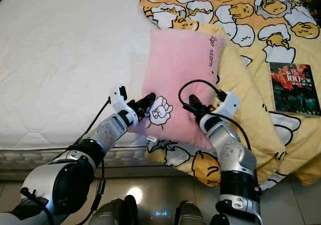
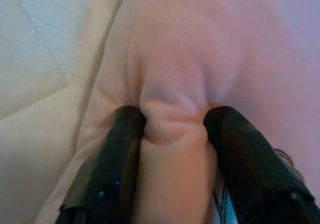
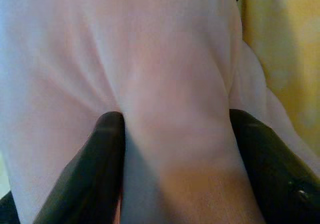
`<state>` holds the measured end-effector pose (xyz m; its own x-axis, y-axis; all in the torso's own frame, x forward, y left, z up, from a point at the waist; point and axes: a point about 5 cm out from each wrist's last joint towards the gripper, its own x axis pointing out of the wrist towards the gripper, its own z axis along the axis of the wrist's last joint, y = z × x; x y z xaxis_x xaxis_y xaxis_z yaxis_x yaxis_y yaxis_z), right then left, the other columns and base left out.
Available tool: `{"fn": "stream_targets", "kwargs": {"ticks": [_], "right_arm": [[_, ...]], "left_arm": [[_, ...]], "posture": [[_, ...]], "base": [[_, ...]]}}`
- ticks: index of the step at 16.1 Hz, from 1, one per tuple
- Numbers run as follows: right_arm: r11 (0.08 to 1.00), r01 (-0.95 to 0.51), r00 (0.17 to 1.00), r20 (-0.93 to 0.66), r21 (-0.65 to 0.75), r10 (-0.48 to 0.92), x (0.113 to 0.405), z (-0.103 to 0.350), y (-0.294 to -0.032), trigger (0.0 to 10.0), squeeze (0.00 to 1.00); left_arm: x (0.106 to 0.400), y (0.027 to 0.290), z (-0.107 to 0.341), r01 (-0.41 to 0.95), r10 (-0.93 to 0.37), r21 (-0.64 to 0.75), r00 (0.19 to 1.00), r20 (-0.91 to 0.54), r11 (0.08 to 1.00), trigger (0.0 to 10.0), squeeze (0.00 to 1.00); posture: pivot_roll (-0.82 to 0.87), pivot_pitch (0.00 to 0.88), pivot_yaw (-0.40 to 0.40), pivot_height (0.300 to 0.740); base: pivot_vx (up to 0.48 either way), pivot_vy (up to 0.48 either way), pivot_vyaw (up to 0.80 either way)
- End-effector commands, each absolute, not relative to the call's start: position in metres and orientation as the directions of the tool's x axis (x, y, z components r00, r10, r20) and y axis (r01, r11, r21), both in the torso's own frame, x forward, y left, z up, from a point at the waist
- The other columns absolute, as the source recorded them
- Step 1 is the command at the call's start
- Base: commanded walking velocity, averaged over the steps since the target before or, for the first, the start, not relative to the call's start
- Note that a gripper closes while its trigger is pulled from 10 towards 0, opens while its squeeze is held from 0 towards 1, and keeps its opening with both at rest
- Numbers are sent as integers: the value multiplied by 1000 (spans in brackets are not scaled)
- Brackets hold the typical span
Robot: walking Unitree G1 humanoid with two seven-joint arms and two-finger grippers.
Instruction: Clean up the room
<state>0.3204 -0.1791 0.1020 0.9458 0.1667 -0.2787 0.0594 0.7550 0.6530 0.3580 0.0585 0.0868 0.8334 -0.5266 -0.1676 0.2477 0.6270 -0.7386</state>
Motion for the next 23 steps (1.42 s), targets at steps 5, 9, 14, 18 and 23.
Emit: {"fn": "stream_targets", "kwargs": {"ticks": [5,9,14,18,23], "right_arm": [[774,77,910,-361,628,203,304,85,-177,0,0],[855,13,936,-308,518,172,308,99,-179,0,0],[880,-31,949,-261,474,174,310,107,-180,0,0],[948,-76,987,-112,309,116,329,137,-191,0,0],[939,-157,987,77,306,140,357,187,-184,0,0]], "left_arm": [[353,57,83,302,-581,-731,799,-156,611,0,0],[351,56,83,389,-629,-692,768,-121,608,0,0],[358,62,97,476,-636,-614,770,-56,630,0,0],[371,93,124,542,-575,-428,816,64,723,0,0],[386,119,178,563,-504,-366,826,252,740,0,0]], "posture": [[-153,240,116,740],[-149,253,142,740],[-147,203,126,740],[-121,83,79,740],[-108,0,88,740]], "base": [[0,0,0],[0,0,0],[0,0,0],[0,0,0],[0,0,0]]}}
